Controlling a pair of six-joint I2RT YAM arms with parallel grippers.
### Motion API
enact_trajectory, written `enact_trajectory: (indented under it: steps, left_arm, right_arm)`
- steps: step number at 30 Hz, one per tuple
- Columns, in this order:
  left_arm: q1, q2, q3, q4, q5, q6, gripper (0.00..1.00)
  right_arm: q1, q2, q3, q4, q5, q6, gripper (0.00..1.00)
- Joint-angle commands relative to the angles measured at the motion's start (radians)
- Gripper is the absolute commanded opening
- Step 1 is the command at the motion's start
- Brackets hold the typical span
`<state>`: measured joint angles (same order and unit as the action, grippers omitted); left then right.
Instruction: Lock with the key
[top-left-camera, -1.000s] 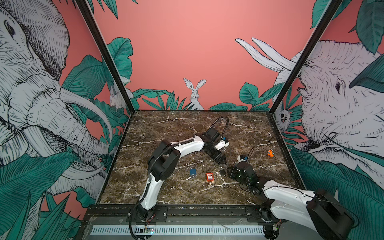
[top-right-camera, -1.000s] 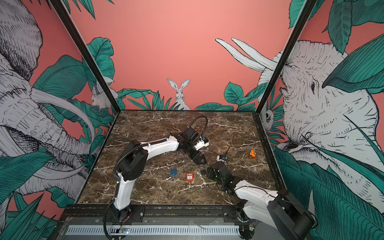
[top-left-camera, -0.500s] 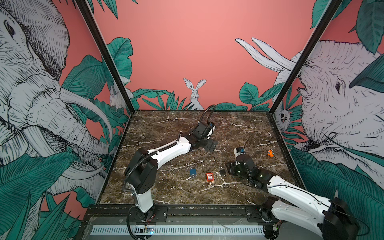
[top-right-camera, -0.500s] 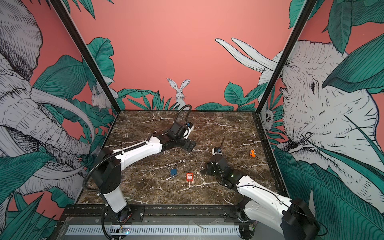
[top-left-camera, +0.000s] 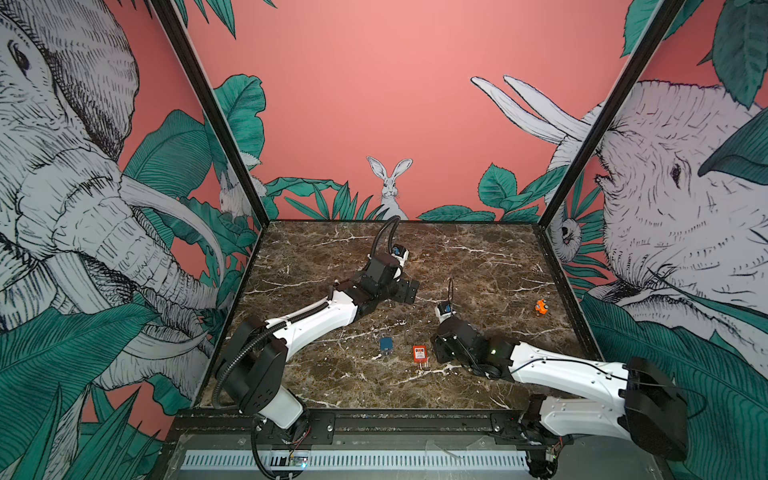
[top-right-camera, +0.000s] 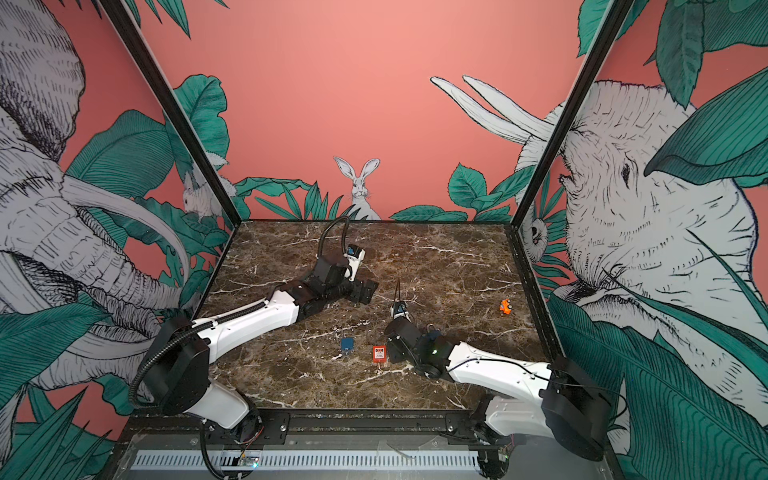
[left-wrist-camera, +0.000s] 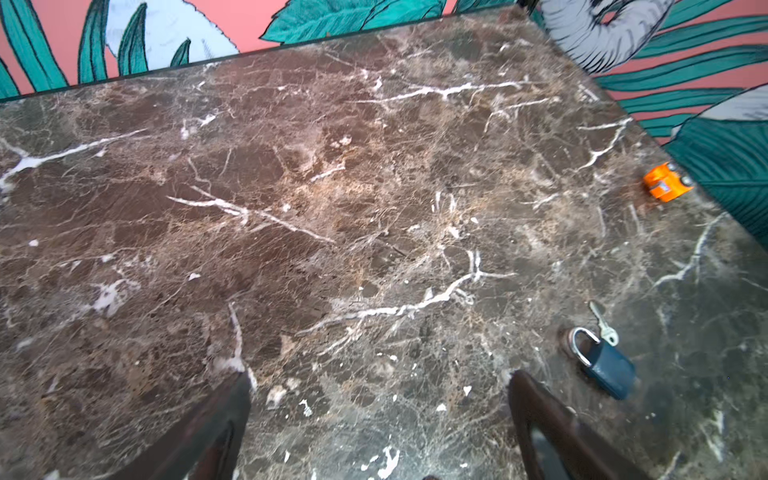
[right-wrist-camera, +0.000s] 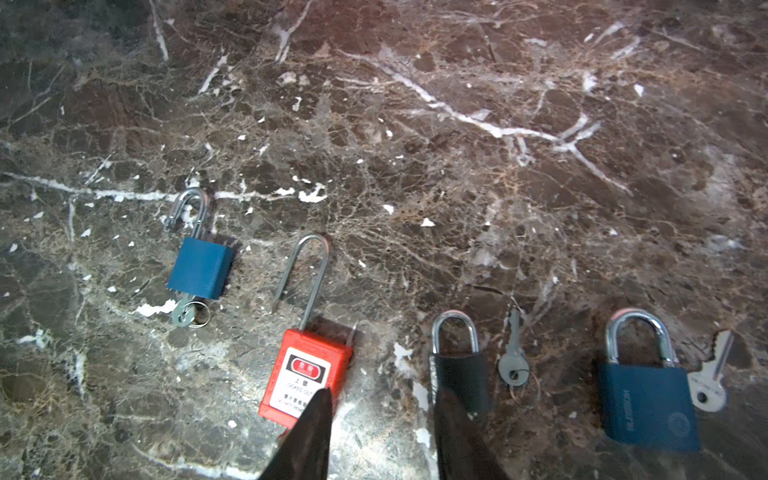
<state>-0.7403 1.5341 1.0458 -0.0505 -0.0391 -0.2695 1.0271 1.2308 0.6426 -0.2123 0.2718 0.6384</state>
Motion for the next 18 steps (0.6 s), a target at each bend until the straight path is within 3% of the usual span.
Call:
enact_trajectory:
  steps: [1, 6, 16, 18]
  left_arm:
    - [0.005, -0.046, -0.044, 0.069, 0.028, -0.022, 0.97]
    - [0.016, -0.075, -0.075, 0.079, 0.033, -0.029, 0.98]
    - [0.033, -0.127, -0.152, 0.125, 0.041, -0.026, 0.97]
    - [0.072, -0.132, -0.170, 0.141, 0.056, -0.036, 0.98]
  right_arm:
    - [0.045, 0.027, 0.045, -0.018, 0.068, -0.009, 0.47]
    - [0.066, 0.049, 0.048, -0.021, 0.059, 0.001, 0.59]
    - [0.075, 0.152, 0.085, -0.045, 0.022, 0.038, 0.63]
    - [0.075, 0.182, 0.103, -0.048, 0.015, 0.032, 0.66]
